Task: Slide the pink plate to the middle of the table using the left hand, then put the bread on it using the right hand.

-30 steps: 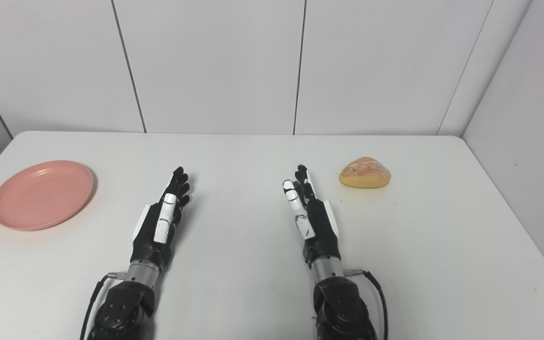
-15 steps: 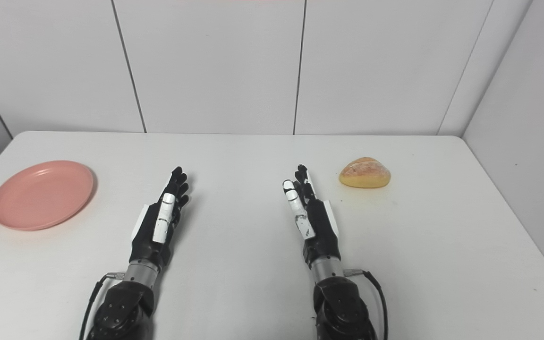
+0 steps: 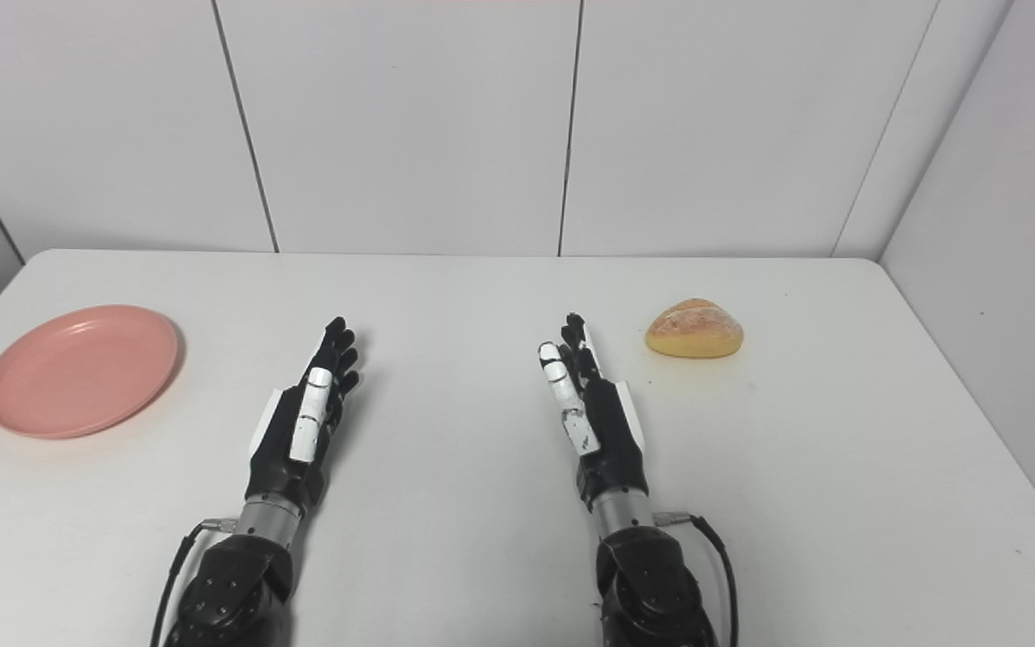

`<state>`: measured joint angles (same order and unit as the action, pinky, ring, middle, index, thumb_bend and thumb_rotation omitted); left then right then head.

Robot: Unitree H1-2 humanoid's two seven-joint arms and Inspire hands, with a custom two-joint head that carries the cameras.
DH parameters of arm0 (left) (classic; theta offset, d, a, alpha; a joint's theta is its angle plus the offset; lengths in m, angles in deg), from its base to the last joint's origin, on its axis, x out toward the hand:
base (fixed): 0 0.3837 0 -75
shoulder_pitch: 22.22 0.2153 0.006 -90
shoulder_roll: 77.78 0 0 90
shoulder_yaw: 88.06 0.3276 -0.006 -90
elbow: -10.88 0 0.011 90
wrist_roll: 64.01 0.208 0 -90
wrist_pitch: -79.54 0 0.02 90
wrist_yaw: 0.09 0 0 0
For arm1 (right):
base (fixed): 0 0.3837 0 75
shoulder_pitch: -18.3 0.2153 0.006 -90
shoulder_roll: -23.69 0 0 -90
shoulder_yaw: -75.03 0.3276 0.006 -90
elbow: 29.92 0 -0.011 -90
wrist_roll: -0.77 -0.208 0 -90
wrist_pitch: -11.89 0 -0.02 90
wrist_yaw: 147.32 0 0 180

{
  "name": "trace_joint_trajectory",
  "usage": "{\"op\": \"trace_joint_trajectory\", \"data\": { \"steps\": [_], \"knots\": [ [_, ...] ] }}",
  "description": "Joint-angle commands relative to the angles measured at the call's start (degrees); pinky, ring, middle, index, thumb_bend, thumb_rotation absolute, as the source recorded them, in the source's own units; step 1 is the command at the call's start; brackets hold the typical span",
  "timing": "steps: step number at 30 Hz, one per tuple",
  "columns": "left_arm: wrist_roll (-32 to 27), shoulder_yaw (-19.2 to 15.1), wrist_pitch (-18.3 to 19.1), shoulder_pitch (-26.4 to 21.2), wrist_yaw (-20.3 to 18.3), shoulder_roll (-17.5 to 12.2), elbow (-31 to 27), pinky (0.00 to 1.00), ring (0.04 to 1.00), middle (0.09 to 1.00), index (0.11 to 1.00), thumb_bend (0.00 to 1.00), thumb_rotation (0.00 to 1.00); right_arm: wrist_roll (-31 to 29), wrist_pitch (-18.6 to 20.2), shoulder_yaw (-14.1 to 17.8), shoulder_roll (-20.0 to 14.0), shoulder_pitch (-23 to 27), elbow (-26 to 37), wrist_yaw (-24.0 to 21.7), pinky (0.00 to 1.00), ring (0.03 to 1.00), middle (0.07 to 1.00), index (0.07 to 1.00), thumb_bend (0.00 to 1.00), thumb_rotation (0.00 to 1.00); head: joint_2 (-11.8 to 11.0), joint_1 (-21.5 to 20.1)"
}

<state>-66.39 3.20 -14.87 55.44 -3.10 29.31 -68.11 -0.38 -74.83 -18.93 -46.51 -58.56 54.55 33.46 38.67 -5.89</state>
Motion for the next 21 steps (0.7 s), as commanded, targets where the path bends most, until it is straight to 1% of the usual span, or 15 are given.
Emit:
{"op": "trace_joint_trajectory", "data": {
  "steps": [1,4,11,17,21],
  "knots": [
    [-0.68,-0.11,-1.46,-1.18,-0.44,0.19,-0.45,0.99,1.0,1.0,0.988,0.61,1.0,0.29,-2.28,0.03,0.46,2.34,1.1,-0.1,1.0,1.0,1.0,1.0,0.62,0.85,-0.08,0.03],
    [-0.81,0.05,-1.93,-1.23,-0.52,0.12,-0.41,0.99,1.0,1.0,0.991,0.61,1.0,0.1,-1.93,0.15,0.5,2.35,1.12,-0.1,1.0,1.0,1.0,1.0,0.61,0.84,-0.08,0.03],
    [-0.61,0.27,-2.28,-1.33,-0.47,0.19,-0.31,1.0,1.0,1.0,0.999,0.61,1.0,0.02,-1.94,0.3,0.01,2.44,0.21,-0.4,1.0,1.0,1.0,1.0,0.61,0.85,-0.04,0.39],
    [-0.46,0.19,-2.08,-1.26,-0.2,0.23,-0.31,1.0,1.0,1.0,0.993,0.61,1.0,-0.48,-2.53,0.54,0.06,2.64,-0.89,-0.61,1.0,1.0,1.0,1.0,0.59,0.84,-0.05,0.43],
    [-0.4,0.24,-1.52,-1.16,-0.17,0.23,-0.74,1.0,1.0,1.0,0.995,0.61,1.0,-0.5,-2.63,0.55,-0.01,2.64,-1.09,-0.73,1.0,1.0,1.0,1.0,0.61,0.85,0.05,0.5]
  ]
}}
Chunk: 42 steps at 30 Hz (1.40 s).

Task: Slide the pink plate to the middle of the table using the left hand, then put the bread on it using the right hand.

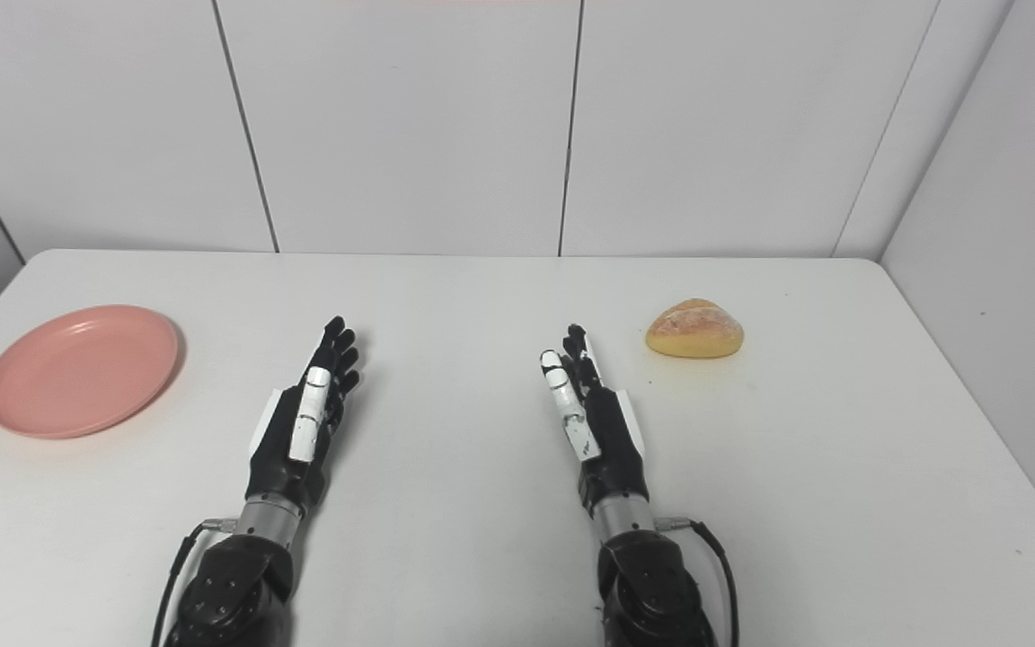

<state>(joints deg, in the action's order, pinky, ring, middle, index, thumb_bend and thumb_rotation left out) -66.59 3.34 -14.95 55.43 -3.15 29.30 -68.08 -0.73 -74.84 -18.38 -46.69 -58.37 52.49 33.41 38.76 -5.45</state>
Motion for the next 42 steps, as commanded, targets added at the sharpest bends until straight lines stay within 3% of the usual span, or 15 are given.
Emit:
{"op": "trace_joint_trajectory", "data": {
  "steps": [1,42],
  "knots": [
    [-0.2,0.1,-1.51,-1.16,-0.16,0.22,-0.77,1.0,1.0,1.0,0.996,0.61,1.0,-0.09,-2.74,0.0,0.16,2.47,0.88,-0.64,1.0,1.0,1.0,1.0,0.61,0.85,-0.04,0.06],
    [-0.86,0.04,-1.49,-1.27,-0.4,0.14,-0.62,0.99,1.0,1.0,0.986,0.6,1.0,-0.34,-1.99,0.22,0.26,2.56,1.55,-0.4,1.0,1.0,1.0,1.0,0.6,0.85,0.06,0.16]
  ]
}}
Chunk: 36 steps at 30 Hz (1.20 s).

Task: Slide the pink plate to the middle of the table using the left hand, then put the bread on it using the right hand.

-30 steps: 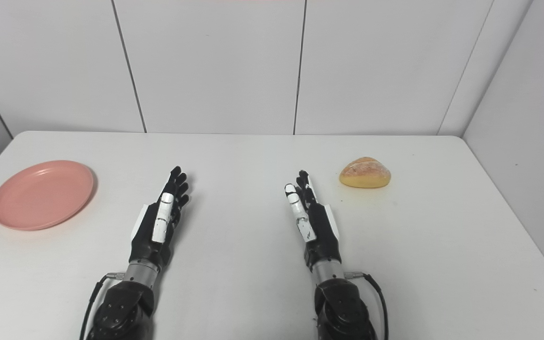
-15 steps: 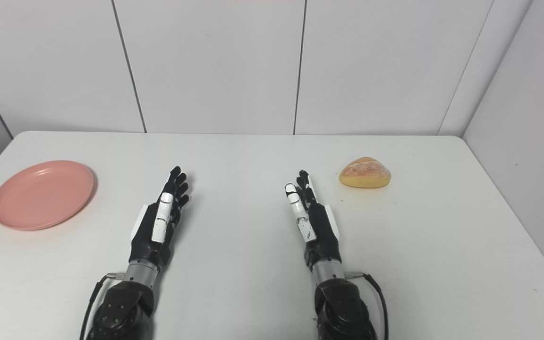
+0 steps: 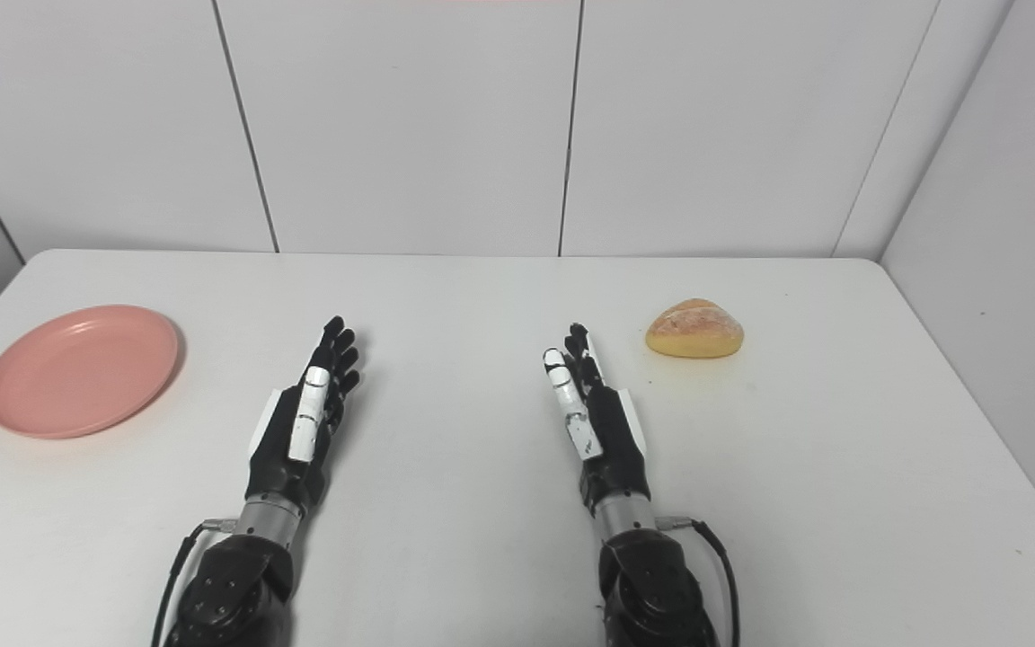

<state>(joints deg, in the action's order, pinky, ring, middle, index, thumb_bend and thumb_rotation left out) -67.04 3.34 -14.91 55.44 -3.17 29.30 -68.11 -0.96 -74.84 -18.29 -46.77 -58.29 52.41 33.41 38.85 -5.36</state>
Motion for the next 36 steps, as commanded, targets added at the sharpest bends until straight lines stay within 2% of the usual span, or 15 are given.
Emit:
{"op": "trace_joint_trajectory", "data": {
  "steps": [1,36],
  "knots": [
    [-0.45,0.04,-1.37,-1.26,-0.39,0.15,-0.66,0.99,1.0,1.0,0.987,0.61,1.0,-0.13,-2.03,0.13,0.33,2.48,1.61,-0.4,1.0,1.0,1.0,1.0,0.6,0.84,-0.03,0.07],
    [-0.76,-0.06,-1.23,-1.28,-0.59,0.04,-0.66,0.99,1.0,1.0,0.99,0.61,1.0,0.25,-1.71,0.08,0.58,2.61,1.82,-0.01,1.0,1.0,1.0,1.0,0.6,0.84,-0.14,0.02]
  ]
}}
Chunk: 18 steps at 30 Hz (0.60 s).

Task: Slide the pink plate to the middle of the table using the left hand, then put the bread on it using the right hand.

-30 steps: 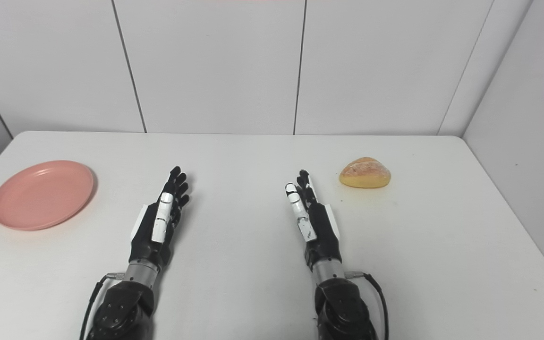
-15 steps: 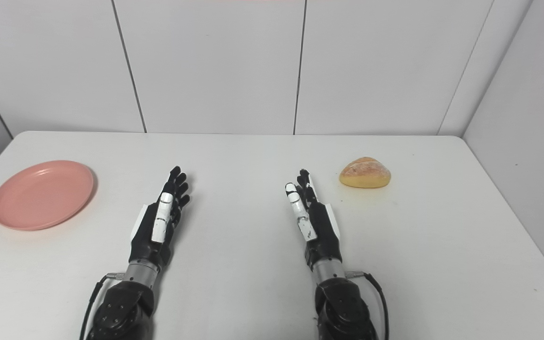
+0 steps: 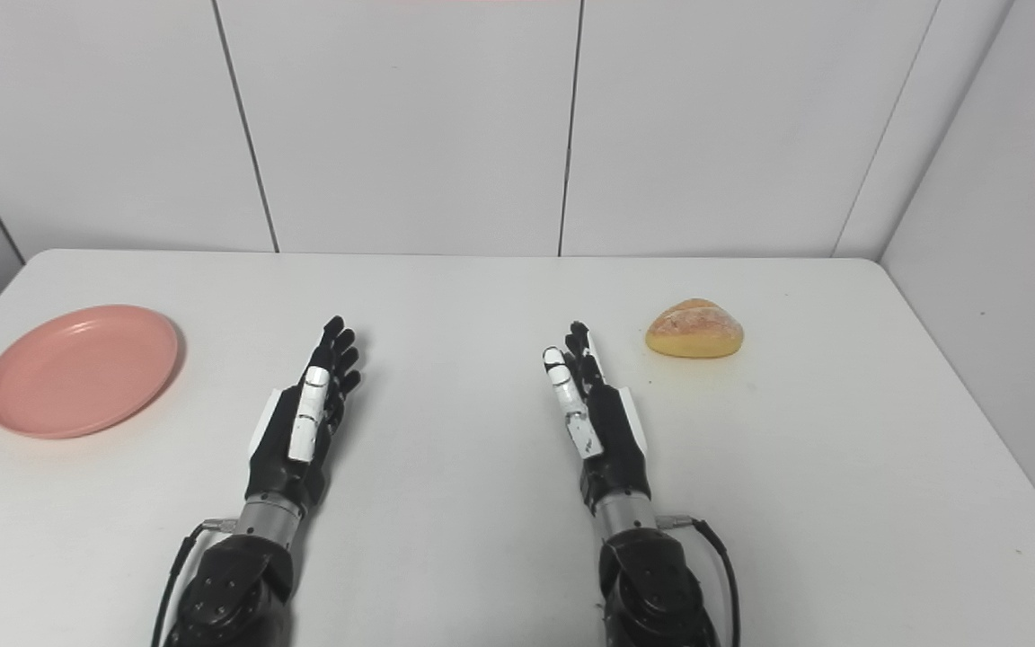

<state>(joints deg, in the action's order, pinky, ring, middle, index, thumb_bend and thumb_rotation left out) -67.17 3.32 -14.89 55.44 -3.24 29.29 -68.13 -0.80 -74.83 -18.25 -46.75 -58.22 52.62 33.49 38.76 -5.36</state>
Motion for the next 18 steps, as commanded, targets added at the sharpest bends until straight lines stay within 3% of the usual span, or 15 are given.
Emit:
{"op": "trace_joint_trajectory", "data": {
  "steps": [1,18],
  "knots": [
    [-0.66,-0.06,-1.22,-1.27,-0.51,0.06,-0.66,0.98,1.0,1.0,0.989,0.61,1.0,-0.04,-1.69,0.09,0.6,2.54,1.59,-0.13,1.0,1.0,1.0,1.0,0.6,0.84,-0.05,0.02],
    [-0.68,0.04,-0.98,-1.27,-0.47,-0.03,-0.66,0.98,1.0,1.0,0.989,0.61,1.0,0.16,-2.06,-0.04,0.39,2.55,1.32,-0.34,1.0,1.0,1.0,1.0,0.61,0.85,0.05,0.04]
  ]
}}
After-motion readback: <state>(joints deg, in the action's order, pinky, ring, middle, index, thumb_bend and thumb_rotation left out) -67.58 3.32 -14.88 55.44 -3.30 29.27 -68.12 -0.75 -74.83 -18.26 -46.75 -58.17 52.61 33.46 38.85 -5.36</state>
